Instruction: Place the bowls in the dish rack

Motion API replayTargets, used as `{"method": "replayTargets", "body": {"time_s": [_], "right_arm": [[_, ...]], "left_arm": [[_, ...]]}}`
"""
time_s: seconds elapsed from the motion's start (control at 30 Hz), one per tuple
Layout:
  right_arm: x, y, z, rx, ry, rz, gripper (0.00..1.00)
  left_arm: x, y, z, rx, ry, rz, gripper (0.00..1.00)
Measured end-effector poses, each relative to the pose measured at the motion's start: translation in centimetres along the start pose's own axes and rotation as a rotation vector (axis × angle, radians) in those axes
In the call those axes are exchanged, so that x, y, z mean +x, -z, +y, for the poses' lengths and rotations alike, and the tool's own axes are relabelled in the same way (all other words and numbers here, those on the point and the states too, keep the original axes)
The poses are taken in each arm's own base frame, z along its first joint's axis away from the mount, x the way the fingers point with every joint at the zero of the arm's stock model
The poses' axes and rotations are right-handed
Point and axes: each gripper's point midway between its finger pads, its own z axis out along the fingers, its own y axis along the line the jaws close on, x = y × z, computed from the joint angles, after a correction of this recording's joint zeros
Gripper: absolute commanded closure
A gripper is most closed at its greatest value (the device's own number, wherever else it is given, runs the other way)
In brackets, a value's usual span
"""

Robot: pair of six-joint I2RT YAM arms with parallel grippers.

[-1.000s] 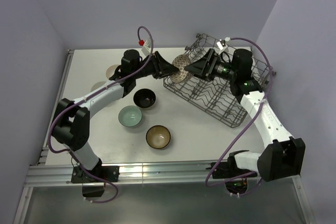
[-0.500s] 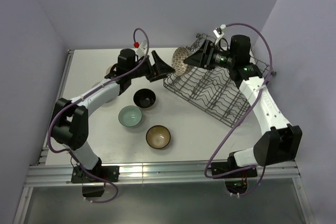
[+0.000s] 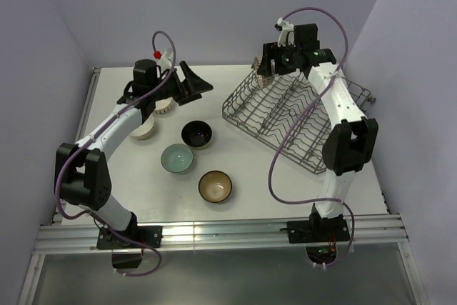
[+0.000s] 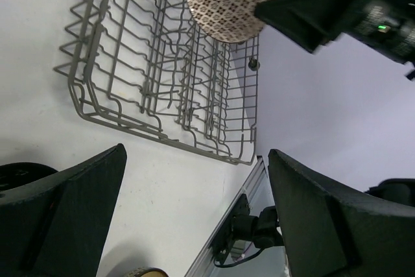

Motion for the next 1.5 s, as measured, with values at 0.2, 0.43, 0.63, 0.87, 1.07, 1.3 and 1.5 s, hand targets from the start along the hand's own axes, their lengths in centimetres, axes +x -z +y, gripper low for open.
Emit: {"method": "replayTargets", "body": {"time_s": [0.2, 0.43, 0.63, 0.87, 1.07, 1.3, 1.5], "right_arm": [[0.6, -3.8, -5.7, 0.186, 0.101, 0.080, 1.00], [2.9, -6.2, -10.8, 0.349, 0.216, 0.174, 1.00], [3.1, -7.2, -13.3, 0.419, 0.345, 0.196, 1.00], [2.0, -8.6, -15.5, 0.473, 0.496, 0.176, 1.00], [1.5, -10.3, -16.9, 0.491, 0.588, 0.176, 1.00], [1.5, -11.4, -17.6, 0.509, 0.704, 0.199, 1.00], [2.1, -12.9, -17.5, 0.510, 0.794, 0.233, 1.00]], "left_arm": [[-1.5, 2.0, -0.6, 0.007, -0.025, -0.040, 0.04], [-1.4, 2.8, -0.3, 0.002, -0.036, -0.040, 0.03], [-0.8, 3.0, 0.8, -0.019, -0.009, -0.025, 0.03], [-0.5, 3.1, 1.5, -0.033, 0.007, -0.019, 0.04], [-0.1, 3.2, 2.3, -0.045, 0.019, -0.013, 0.04], [0.2, 3.5, 3.3, -0.065, 0.042, -0.008, 0.04], [0.0, 3.8, 3.4, -0.061, 0.046, -0.009, 0.04]]}}
